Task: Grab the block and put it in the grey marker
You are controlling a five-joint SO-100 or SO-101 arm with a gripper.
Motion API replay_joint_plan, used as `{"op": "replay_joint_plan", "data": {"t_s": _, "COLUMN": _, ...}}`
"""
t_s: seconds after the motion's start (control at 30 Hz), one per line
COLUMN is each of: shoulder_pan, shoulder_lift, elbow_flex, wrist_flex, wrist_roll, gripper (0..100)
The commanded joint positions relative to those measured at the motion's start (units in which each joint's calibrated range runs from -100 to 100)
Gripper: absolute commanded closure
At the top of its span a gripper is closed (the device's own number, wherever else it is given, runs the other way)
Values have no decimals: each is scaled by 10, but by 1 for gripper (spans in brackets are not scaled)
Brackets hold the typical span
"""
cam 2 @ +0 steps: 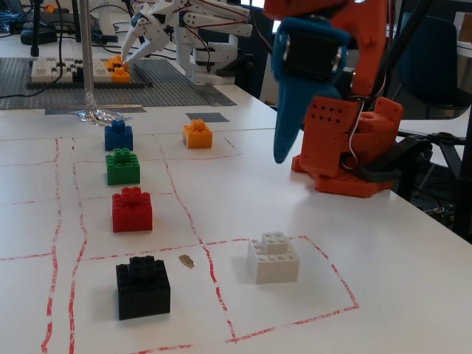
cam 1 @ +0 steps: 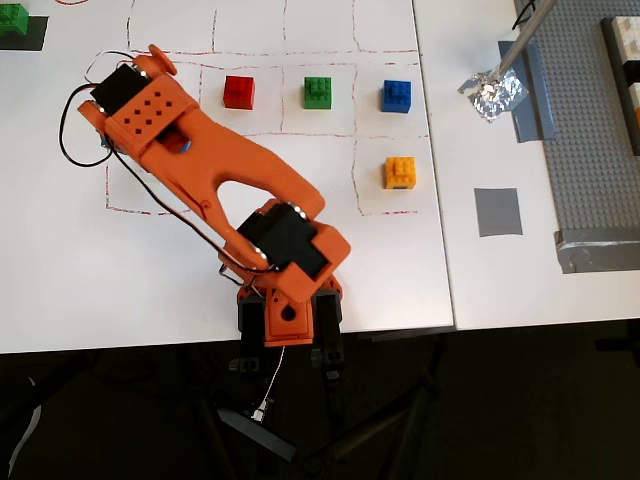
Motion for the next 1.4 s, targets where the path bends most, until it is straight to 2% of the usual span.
{"op": "replay_joint_plan", "data": {"t_s": 0.0, "shoulder_pan": -7, "shoulder_lift": 21, "elbow_flex": -56, "wrist_flex": -20, "wrist_roll": 21, "gripper": 99}}
{"op": "replay_joint_plan", "data": {"t_s": 0.37, "shoulder_pan": -45, "shoulder_lift": 136, "elbow_flex": -128, "wrist_flex": -46, "wrist_roll": 28, "gripper": 95}}
{"op": "replay_joint_plan", "data": {"t_s": 0.97, "shoulder_pan": -58, "shoulder_lift": 152, "elbow_flex": -130, "wrist_flex": -46, "wrist_roll": 26, "gripper": 71}}
{"op": "replay_joint_plan", "data": {"t_s": 1.37, "shoulder_pan": -70, "shoulder_lift": 202, "elbow_flex": -92, "wrist_flex": -80, "wrist_roll": 15, "gripper": 65}}
